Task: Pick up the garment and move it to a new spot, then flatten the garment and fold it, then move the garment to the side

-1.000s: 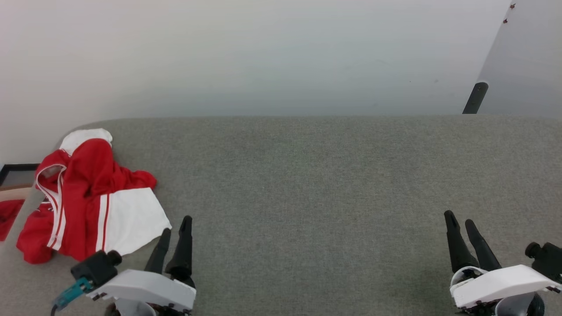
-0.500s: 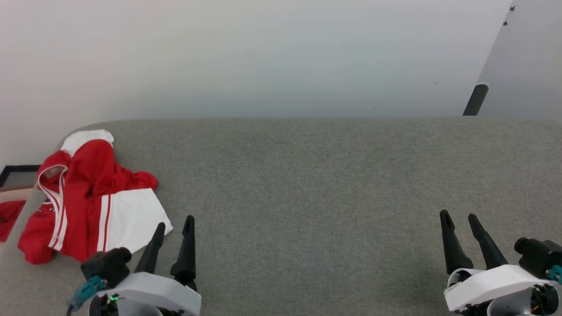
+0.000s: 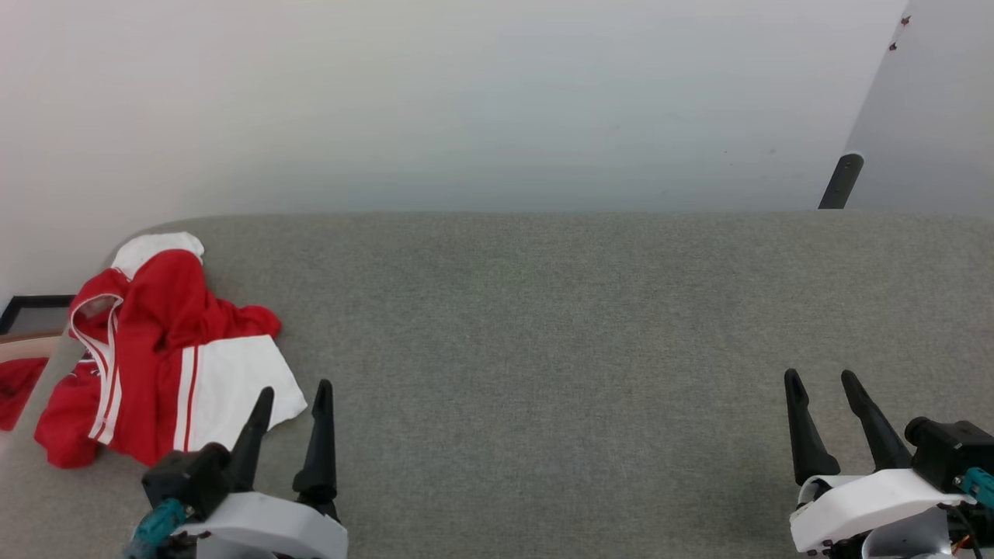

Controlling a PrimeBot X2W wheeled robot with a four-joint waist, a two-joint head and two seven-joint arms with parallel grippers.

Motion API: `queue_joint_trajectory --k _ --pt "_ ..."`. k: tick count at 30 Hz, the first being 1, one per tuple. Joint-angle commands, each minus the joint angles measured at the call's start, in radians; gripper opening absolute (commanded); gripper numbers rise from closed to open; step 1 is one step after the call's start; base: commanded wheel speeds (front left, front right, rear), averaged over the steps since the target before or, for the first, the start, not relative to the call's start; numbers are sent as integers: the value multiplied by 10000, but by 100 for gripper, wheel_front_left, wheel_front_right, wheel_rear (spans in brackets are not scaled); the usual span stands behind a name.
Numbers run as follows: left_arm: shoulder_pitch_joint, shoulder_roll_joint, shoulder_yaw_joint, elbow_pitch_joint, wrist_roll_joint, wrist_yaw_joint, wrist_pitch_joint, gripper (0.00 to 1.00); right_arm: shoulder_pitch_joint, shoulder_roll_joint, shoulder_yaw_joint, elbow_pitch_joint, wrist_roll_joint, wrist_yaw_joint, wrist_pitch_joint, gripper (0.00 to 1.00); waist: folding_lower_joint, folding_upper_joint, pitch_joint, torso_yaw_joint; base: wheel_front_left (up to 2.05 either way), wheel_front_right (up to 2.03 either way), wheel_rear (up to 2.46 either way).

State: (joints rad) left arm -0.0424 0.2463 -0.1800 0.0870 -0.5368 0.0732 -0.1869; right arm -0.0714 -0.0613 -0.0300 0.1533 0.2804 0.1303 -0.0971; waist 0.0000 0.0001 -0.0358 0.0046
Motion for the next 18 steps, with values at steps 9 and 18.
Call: queue_joint_trajectory --k 9,18 --pt "202 -83 174 -101 1112 -187 -271 100 57 -8 -161 -174 -1090 6 -207 100 0 -1 -42 -9 0 0 0" --pt "292 -233 309 -131 2000 -313 -451 100 102 13 -207 -249 -1876 6 -323 100 0 -1 -71 -2 0 0 0"
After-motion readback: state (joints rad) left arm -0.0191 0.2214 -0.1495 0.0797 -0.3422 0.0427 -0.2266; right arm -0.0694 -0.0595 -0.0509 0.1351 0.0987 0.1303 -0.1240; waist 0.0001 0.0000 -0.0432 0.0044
